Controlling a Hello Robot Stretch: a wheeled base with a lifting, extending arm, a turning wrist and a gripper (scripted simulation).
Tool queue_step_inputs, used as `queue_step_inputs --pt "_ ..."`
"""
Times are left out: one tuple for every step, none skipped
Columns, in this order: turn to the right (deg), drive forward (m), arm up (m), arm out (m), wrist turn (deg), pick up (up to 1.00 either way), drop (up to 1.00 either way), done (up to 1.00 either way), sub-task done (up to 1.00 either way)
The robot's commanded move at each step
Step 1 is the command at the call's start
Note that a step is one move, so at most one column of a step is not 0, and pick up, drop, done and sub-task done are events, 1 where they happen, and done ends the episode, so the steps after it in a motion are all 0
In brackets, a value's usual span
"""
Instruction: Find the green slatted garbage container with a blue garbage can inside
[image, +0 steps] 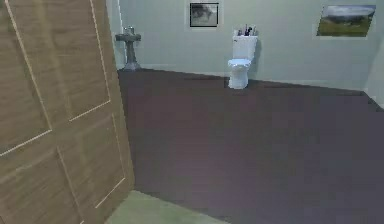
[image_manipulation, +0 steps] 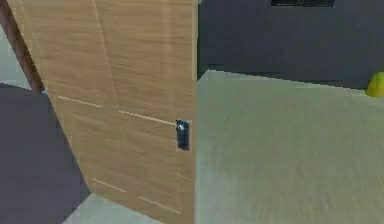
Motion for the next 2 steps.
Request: queue_step_inputs --pt "0.0 1.0 0.0 0.0 0.0 0.0 0.0 0.0 0.0" --pt "6.0 0.0 0.0 0.0 0.0 0.0 0.0 0.0 0.0"
